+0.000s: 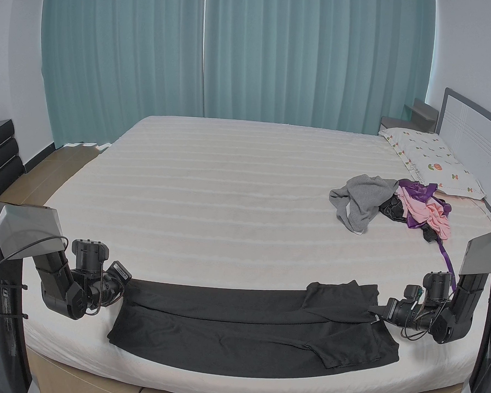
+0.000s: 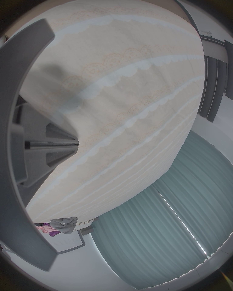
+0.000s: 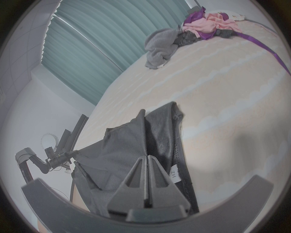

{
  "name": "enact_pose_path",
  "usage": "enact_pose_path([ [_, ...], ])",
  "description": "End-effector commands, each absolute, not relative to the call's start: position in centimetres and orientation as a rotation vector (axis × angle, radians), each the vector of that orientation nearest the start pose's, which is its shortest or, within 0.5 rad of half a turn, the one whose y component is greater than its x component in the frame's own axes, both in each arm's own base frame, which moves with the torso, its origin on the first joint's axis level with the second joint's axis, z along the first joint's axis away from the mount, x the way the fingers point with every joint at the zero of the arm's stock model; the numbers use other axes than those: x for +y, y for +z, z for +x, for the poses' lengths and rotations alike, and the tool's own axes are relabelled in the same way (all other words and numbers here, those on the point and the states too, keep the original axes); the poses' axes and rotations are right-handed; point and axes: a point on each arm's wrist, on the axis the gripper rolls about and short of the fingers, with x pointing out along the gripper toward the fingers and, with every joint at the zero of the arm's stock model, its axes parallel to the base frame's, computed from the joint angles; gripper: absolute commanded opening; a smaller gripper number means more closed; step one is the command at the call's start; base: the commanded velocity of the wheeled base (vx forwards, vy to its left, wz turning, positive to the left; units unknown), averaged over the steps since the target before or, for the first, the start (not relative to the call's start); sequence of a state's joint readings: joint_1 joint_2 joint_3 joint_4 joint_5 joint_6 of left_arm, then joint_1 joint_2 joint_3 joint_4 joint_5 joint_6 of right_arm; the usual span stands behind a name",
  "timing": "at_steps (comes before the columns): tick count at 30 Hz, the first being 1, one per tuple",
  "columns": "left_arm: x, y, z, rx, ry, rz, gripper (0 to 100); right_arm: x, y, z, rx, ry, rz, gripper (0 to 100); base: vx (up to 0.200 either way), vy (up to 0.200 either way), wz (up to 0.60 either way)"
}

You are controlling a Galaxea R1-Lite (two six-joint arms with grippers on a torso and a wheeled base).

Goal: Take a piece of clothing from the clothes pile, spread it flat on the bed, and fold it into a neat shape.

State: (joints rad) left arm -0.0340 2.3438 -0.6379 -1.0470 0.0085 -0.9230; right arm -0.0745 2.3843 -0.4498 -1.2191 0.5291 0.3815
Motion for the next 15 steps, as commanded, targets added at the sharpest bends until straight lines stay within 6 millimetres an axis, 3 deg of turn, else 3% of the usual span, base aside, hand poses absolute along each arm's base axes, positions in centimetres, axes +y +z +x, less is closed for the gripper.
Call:
enact_pose_path([
  [1,-1.18,-3.2,34.1,0.624,0.281,-0.872,0,-1.26,-5.18,29.63,0.773,0.301,0.579,0,0.0,0.0,0.0],
  [4,-1.18,-3.15,34.1,0.622,0.281,-0.874,0,-1.22,-5.31,29.64,0.777,0.301,0.58,0,0.0,0.0,0.0],
  [5,-1.18,-3.2,34.1,0.624,0.281,-0.874,0,-1.17,-5.34,29.68,0.778,0.302,0.58,100,0.0,0.0,0.0],
  [15,-1.18,-3.24,33.92,0.629,0.28,-0.864,0,-1.21,-5.21,29.75,0.773,0.304,0.593,100,0.0,0.0,0.0],
])
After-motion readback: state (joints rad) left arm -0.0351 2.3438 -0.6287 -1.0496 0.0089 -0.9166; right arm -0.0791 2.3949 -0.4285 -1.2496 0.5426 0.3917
